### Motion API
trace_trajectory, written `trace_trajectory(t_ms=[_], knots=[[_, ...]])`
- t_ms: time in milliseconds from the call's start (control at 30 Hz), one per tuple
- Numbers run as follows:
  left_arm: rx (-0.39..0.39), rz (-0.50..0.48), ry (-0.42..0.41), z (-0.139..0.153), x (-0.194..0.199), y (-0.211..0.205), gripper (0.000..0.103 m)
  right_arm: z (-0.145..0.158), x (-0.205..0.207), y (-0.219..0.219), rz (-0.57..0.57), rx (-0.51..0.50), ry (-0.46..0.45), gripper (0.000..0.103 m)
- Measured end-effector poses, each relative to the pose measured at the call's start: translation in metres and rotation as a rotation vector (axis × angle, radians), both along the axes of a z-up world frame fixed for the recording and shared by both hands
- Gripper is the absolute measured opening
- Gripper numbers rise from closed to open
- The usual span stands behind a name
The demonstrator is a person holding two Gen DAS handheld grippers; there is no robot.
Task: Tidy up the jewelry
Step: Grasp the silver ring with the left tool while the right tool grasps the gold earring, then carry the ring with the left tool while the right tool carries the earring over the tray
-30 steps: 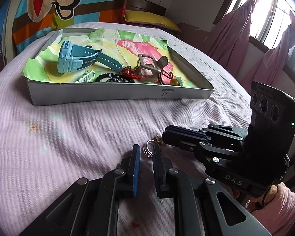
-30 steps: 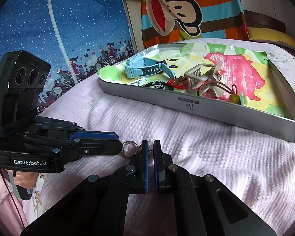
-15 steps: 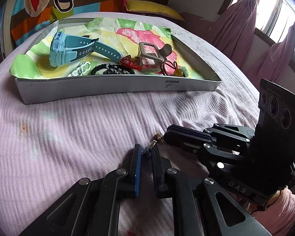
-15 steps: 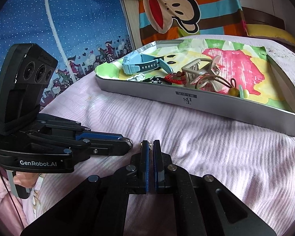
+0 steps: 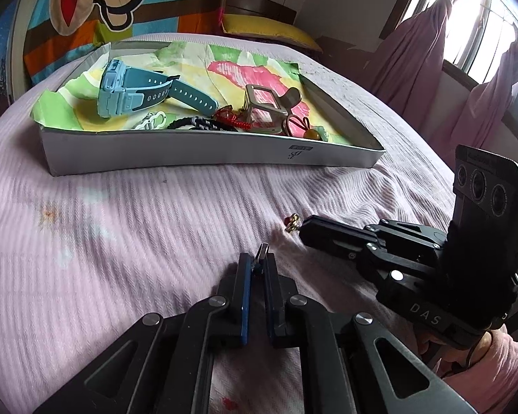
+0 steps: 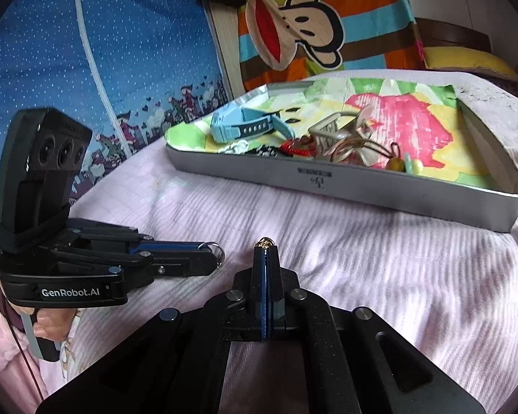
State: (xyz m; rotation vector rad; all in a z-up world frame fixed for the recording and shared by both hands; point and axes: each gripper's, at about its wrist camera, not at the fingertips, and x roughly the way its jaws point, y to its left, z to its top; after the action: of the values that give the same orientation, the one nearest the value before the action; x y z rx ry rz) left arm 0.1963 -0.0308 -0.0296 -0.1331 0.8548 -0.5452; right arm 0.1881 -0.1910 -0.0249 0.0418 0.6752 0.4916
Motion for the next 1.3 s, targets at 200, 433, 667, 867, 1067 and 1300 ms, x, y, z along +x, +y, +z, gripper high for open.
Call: trace_trajectory(t_ms=[200,433,667,867,1067,1300], knots=[[0.014,0.009,-0.032,0.002,-0.004,-0.002,0.007,0.003,-0.004,-0.005,-0.015,0.021,-0.027,0.001],[0.0,0.024,-0.074,0.01,-0.01,0.0,0.007,0.006,-0.008,-0.011,-0.032,0.045,-0.061,0.001],[-0.026,0.05,-0.132,0.03,-0.008,0.0,0.007,0.019,-0.014,-0.027,-0.073,0.103,-0.123,0.001],[-0.042,0.092,-0.193,0.056,0.01,-0.006,0.007,0.044,-0.005,-0.042,-0.126,0.125,-0.193,0.001],[-0.05,0.177,-0.203,0.075,0.05,-0.012,0.007,0.066,0.03,-0.061,-0.223,0.076,-0.227,0.001],[0.011,0.219,-0.144,0.074,0.107,-0.027,0.007,0.061,0.08,-0.075,-0.295,0.044,-0.139,0.001]])
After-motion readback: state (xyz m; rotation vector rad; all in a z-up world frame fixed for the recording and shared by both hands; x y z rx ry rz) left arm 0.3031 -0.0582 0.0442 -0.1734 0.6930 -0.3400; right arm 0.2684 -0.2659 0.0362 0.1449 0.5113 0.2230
